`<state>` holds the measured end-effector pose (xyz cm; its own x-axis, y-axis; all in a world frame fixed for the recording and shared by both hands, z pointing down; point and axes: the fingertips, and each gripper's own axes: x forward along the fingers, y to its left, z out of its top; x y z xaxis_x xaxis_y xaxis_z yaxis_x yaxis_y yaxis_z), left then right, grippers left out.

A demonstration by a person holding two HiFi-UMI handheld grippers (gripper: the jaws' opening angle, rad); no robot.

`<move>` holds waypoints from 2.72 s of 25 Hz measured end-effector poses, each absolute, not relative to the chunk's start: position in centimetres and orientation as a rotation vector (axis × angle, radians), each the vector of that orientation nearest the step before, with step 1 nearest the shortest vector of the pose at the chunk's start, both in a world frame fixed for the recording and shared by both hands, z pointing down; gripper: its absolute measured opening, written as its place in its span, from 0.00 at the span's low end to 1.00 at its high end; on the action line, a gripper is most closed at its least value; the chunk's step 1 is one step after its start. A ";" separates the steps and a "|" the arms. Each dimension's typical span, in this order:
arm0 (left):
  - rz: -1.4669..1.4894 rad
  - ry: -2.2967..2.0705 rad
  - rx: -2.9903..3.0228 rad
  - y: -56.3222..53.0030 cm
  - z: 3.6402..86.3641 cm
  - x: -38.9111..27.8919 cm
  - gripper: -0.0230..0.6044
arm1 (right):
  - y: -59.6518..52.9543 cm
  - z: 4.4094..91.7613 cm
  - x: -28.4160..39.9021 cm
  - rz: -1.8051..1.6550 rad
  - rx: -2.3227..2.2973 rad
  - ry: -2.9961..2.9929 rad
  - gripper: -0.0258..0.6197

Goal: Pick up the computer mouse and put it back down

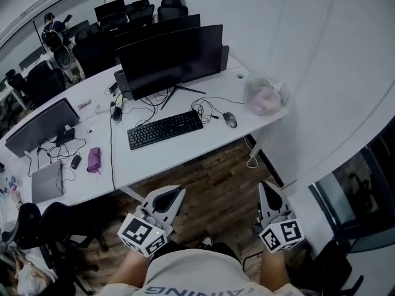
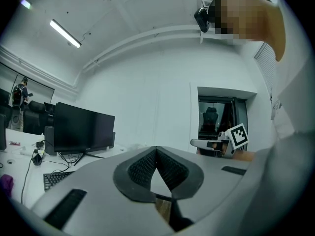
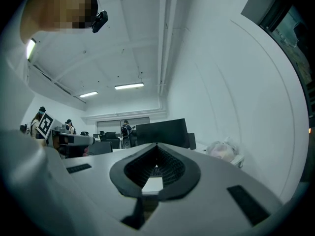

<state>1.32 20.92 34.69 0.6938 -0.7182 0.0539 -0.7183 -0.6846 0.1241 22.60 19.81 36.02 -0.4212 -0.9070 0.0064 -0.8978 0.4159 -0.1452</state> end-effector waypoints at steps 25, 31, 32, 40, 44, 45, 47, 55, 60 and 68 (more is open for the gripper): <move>0.026 -1.148 2.748 11.6 36.7 6.2 0.04 | 11.2 38.6 26.7 -0.265 -1.653 2.628 0.07; 0.012 -1.122 2.763 7.5 36.6 6.0 0.04 | 7.4 38.4 26.5 -0.246 -1.688 2.608 0.07; 0.011 -1.120 2.764 6.8 36.6 5.8 0.04 | 6.7 38.4 26.3 -0.250 -1.690 2.609 0.07; -0.007 -1.107 2.758 0.3 36.2 3.1 0.04 | 0.2 37.6 23.4 -0.228 -1.707 2.630 0.07; -0.018 -1.109 2.738 -2.8 36.5 0.9 0.04 | -2.9 37.6 21.3 -0.229 -1.719 2.648 0.07; -0.023 -1.109 2.733 -3.6 36.5 0.3 0.04 | -3.6 37.6 20.8 -0.229 -1.723 2.653 0.07; -0.036 -1.108 2.724 -5.0 36.7 -0.8 0.04 | -5.1 37.6 19.6 -0.226 -1.728 2.665 0.07; -0.102 -1.096 2.715 -10.1 37.7 -4.8 0.04 | -9.7 36.8 15.3 -0.166 -1.762 2.714 0.07; -0.121 -1.105 2.722 -12.0 37.8 -5.9 0.04 | -11.4 37.0 13.3 -0.137 -1.767 2.785 0.07; -0.095 -1.168 2.670 -14.1 38.8 -6.6 0.04 | -14.1 37.2 12.0 -0.089 -1.634 2.842 0.07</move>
